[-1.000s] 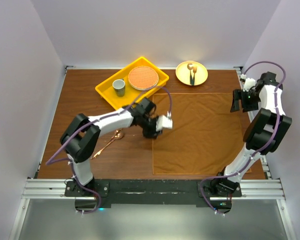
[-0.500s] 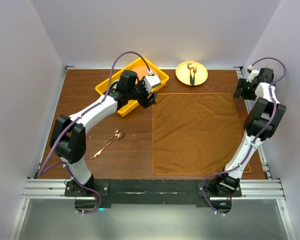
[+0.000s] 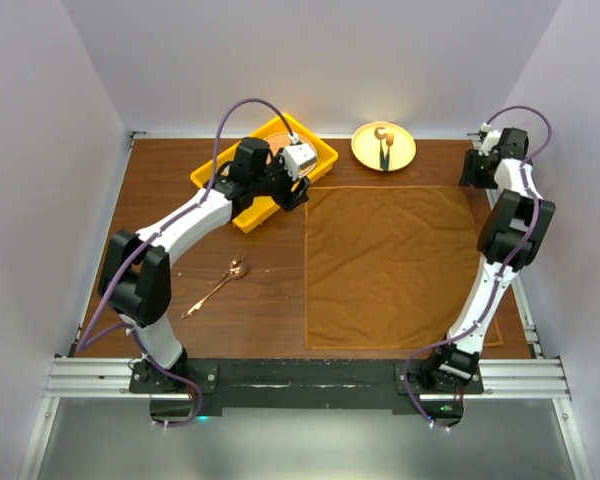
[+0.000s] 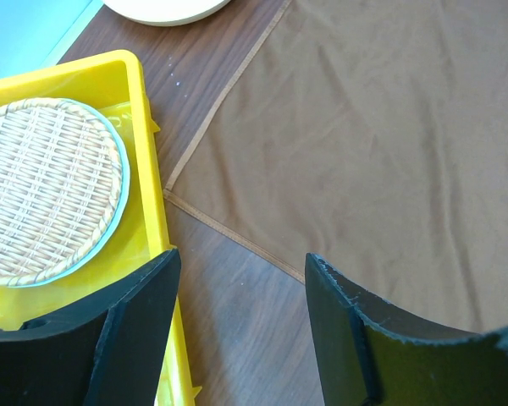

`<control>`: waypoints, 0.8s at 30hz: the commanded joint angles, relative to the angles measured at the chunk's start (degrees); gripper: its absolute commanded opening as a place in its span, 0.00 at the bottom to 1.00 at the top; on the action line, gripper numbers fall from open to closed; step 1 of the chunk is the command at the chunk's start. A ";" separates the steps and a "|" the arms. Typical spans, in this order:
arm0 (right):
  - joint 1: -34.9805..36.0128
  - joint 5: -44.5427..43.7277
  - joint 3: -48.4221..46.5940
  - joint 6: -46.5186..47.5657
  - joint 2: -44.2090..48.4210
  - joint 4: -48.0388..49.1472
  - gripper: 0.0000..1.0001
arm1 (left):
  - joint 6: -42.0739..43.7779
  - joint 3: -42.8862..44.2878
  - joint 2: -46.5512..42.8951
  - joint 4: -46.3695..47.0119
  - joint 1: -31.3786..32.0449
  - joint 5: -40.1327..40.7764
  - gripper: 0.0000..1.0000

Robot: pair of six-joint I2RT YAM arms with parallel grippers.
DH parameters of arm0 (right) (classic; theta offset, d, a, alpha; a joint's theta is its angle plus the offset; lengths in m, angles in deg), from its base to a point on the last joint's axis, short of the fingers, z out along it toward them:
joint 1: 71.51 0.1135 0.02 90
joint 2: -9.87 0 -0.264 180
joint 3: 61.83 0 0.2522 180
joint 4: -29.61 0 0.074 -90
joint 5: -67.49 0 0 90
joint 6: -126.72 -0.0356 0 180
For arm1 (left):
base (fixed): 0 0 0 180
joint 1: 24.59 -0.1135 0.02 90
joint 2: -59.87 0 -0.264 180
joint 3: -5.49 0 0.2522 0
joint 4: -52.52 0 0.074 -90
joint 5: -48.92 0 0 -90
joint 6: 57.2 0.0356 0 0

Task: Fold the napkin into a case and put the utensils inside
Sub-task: Pick up the flattened napkin from the center of the board.

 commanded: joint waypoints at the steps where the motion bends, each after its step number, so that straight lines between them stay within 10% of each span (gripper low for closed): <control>1: 0.91 -2.80 -3.48 1.40 -1.88 1.93 0.55 | 1.08 1.04 -0.96 0.26 -0.50 -1.30 0.66; 16: 2.58 -0.17 -0.23 2.90 -3.20 0.08 0.42 | 2.58 1.48 0.19 -1.15 -1.56 -0.86 0.65; 24: 2.58 3.43 -1.10 4.74 -1.62 -2.29 0.00 | 3.64 2.53 1.24 -2.56 -1.82 -0.42 0.66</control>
